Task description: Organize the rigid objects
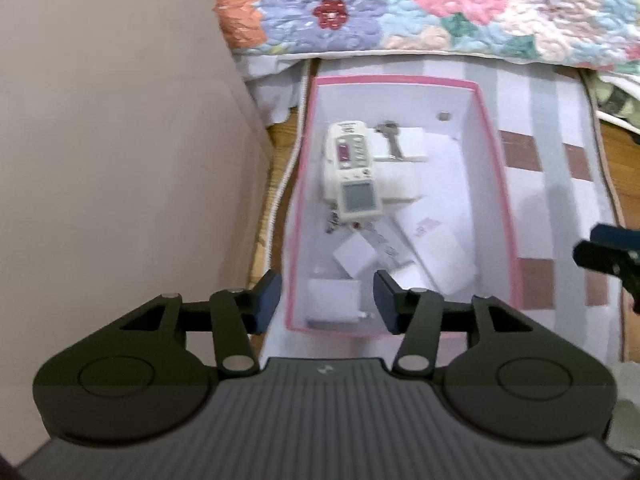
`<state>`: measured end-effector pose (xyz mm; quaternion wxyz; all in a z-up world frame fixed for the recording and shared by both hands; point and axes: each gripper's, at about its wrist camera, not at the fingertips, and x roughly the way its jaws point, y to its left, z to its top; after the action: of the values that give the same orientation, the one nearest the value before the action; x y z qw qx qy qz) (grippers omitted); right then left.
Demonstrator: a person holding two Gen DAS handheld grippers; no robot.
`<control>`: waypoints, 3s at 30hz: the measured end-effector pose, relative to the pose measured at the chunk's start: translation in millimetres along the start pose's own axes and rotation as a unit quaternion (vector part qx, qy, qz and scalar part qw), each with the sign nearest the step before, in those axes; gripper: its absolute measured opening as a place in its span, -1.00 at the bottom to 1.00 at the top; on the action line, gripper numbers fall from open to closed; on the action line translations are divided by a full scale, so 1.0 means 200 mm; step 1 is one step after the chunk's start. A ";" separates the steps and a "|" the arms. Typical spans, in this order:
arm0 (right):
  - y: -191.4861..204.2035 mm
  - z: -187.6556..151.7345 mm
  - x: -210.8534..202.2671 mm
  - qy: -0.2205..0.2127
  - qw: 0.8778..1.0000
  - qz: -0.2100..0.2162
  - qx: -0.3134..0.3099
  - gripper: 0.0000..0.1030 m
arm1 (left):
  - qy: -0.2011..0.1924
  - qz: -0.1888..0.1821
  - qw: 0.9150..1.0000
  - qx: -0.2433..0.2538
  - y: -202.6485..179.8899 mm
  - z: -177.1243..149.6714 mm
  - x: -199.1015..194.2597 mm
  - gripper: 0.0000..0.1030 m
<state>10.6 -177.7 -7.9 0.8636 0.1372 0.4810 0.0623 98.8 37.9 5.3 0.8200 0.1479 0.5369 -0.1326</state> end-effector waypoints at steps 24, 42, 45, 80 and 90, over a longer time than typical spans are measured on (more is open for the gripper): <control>0.07 -0.11 -0.39 -0.021 0.993 -0.116 0.005 0.81 | 0.006 -0.017 0.999 0.045 -0.26 -0.16 -0.19 0.70; 0.01 -0.11 -0.40 0.019 0.987 -0.154 0.049 0.81 | 0.018 -0.026 0.999 0.012 -0.28 -0.22 -0.22 0.78; -0.01 -0.11 -0.38 0.038 0.988 -0.144 0.047 0.81 | 0.019 -0.031 0.999 0.006 -0.29 -0.22 -0.22 0.78; -0.07 -0.18 -0.28 0.076 0.980 -0.166 0.084 1.00 | 0.029 0.004 0.999 0.018 -0.28 -0.27 -0.21 0.81; -0.07 -0.19 -0.26 0.085 0.977 -0.179 0.078 1.00 | 0.039 -0.001 0.999 -0.002 -0.26 -0.27 -0.16 0.81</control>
<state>-50.1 -197.5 11.9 0.8033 0.1097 0.5730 -0.1192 20.5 12.4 8.5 0.7985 0.1512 0.5689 -0.1263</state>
